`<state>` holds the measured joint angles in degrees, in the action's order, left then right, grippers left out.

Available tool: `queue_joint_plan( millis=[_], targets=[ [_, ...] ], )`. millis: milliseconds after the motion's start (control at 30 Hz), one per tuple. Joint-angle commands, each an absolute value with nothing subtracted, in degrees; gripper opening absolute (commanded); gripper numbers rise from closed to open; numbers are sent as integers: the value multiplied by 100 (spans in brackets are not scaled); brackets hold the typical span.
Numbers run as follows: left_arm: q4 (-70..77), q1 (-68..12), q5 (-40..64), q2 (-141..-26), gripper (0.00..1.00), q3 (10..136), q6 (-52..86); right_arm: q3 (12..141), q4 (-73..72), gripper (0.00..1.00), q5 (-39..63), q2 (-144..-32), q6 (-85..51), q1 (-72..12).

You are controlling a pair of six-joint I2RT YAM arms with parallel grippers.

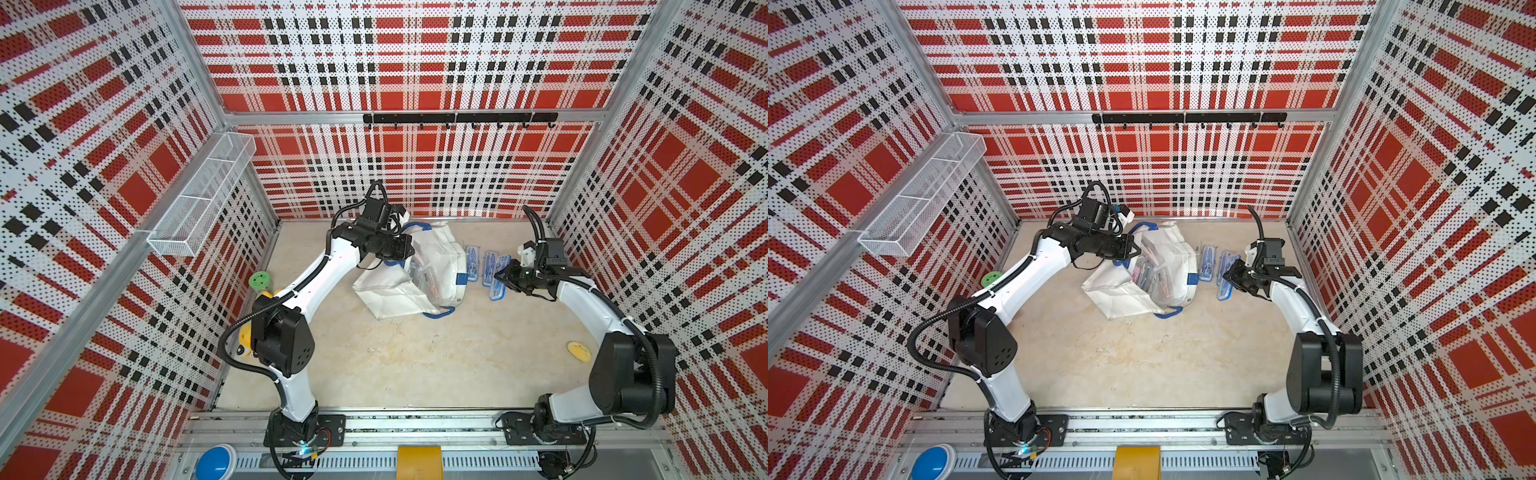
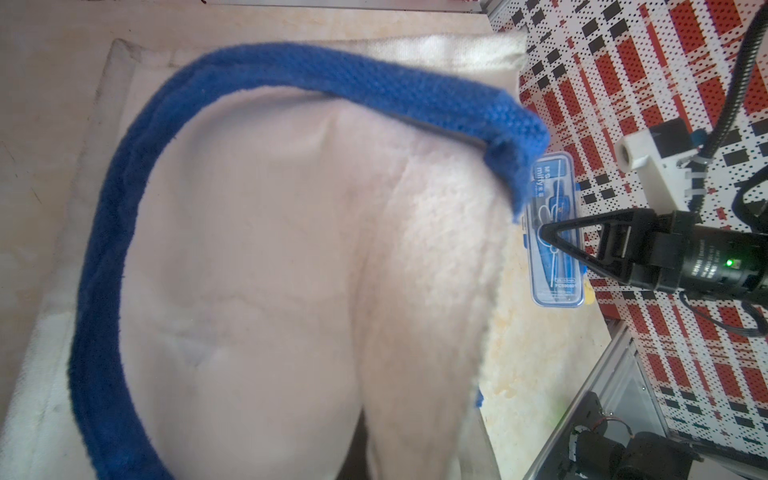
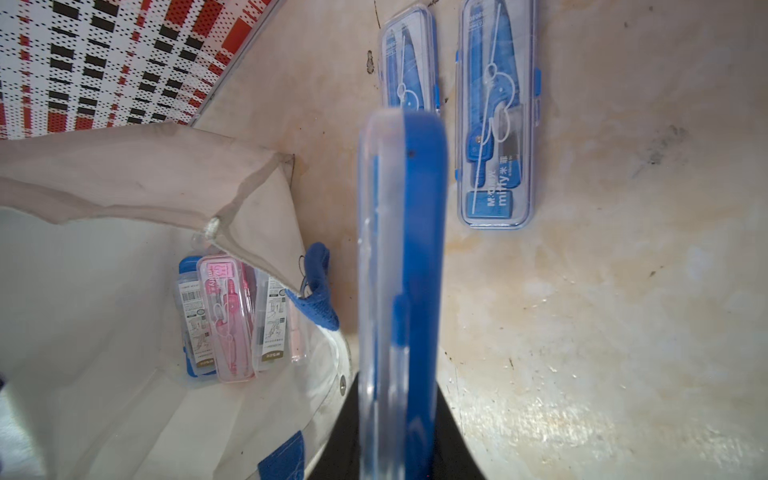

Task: Take out the compass set from the canvas bag
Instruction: Place the compass set at the center of the board.

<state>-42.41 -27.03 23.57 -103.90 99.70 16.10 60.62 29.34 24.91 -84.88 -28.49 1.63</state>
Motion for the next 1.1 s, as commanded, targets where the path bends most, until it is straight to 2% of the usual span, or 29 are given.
queue_joint_plan(
  millis=[0,567,933,1067],
  targets=[
    [-3728,-2733,2608,-10283,0,10026,1555,6219,2733,10,2417,-8601,-2603,284],
    [-3561,-2803,2645,-10449,0,10133,1601,6459,2254,10,2826,-9603,-2229,947],
    [-3542,-2837,2602,-10649,0,10283,1819,7683,2617,10,3012,-10920,-1722,1211],
    [-3549,-2832,2584,-10692,0,10340,1836,8486,3147,11,3122,-11681,-1366,1256]
  ],
)
